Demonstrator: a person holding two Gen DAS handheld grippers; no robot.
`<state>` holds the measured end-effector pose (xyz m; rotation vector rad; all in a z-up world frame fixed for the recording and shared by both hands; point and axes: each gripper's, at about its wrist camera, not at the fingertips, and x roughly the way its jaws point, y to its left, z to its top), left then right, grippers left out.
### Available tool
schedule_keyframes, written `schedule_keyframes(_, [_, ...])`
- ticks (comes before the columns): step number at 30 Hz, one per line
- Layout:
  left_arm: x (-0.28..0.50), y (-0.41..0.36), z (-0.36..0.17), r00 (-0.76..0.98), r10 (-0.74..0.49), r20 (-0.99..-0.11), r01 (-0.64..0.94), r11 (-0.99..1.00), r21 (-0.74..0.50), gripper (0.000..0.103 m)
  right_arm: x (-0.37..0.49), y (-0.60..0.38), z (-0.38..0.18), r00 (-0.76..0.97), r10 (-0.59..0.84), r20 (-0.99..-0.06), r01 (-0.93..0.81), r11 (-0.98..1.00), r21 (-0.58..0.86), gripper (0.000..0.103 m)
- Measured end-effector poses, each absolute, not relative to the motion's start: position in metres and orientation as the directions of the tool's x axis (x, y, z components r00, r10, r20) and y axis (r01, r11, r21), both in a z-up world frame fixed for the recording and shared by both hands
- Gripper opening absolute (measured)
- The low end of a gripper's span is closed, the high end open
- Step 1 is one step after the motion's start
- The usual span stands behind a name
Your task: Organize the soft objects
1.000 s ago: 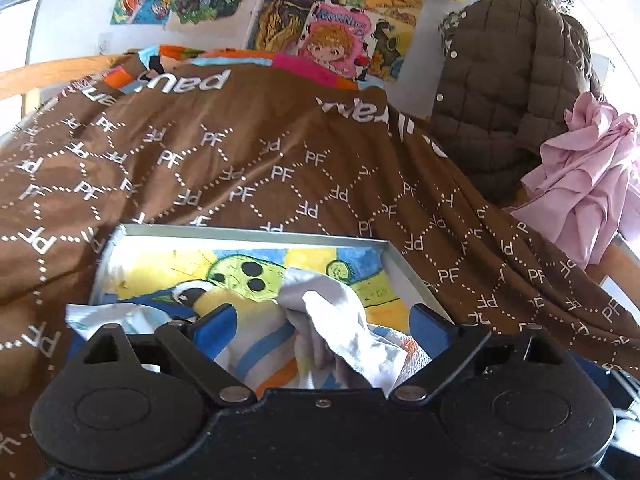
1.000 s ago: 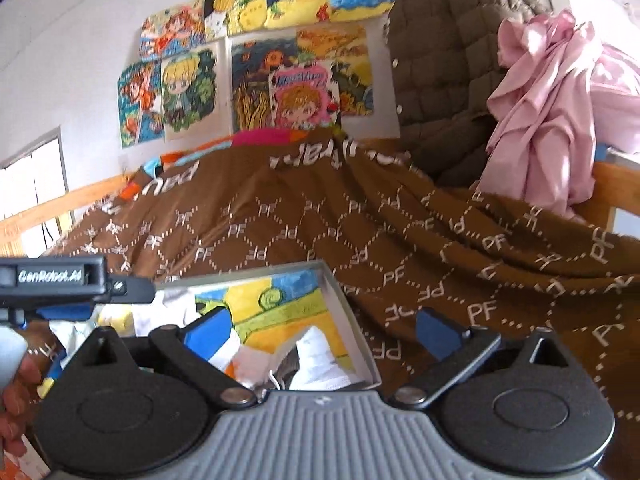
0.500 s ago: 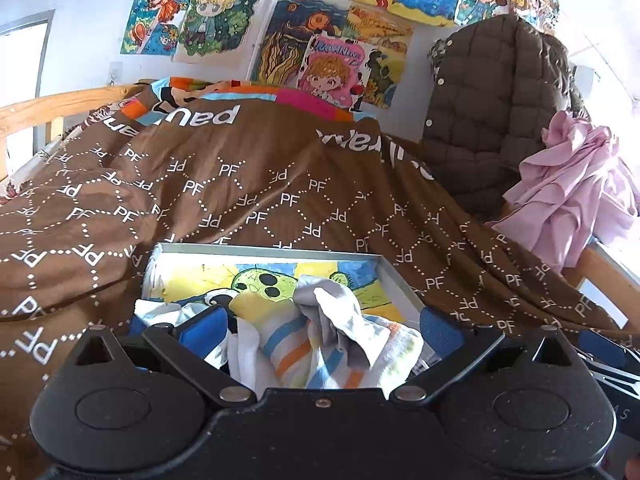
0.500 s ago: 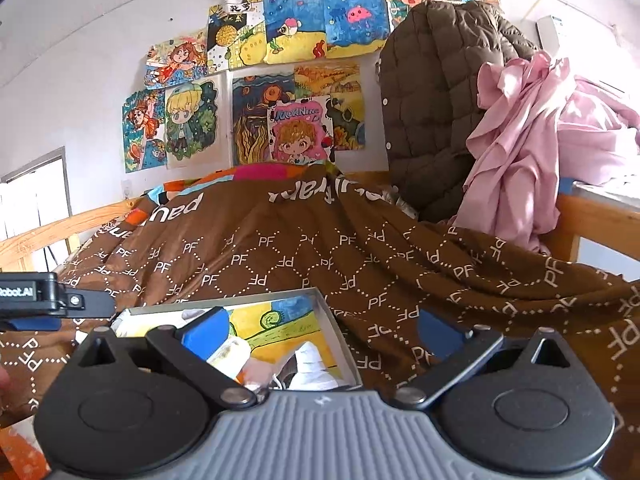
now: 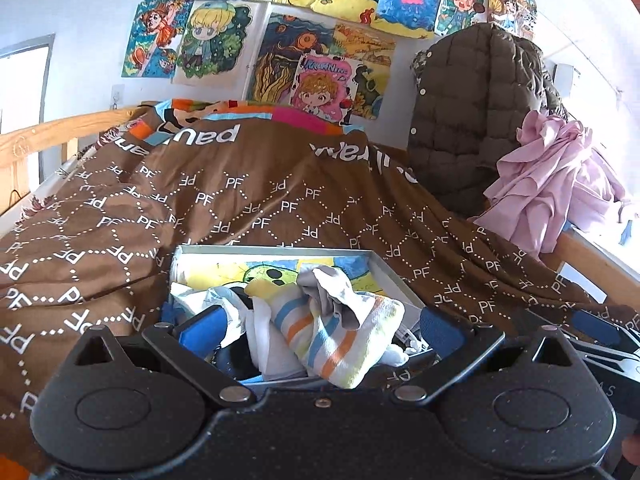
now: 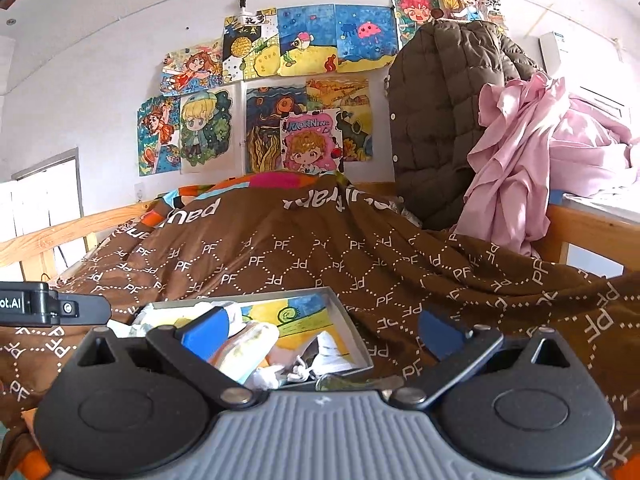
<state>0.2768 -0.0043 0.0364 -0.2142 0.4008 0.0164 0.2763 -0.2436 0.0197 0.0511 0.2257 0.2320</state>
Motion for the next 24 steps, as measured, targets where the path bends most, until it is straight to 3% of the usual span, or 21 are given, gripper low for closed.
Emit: schedule_keyframes(24, [0.200, 0.000, 0.034, 0.944, 0.053, -0.326, -0.129, 0.968, -0.215, 0.102, 0.225, -0.243, 0.015, 0.951, 0.216, -0.219, -0.201, 0.976, 0.088, 0.103])
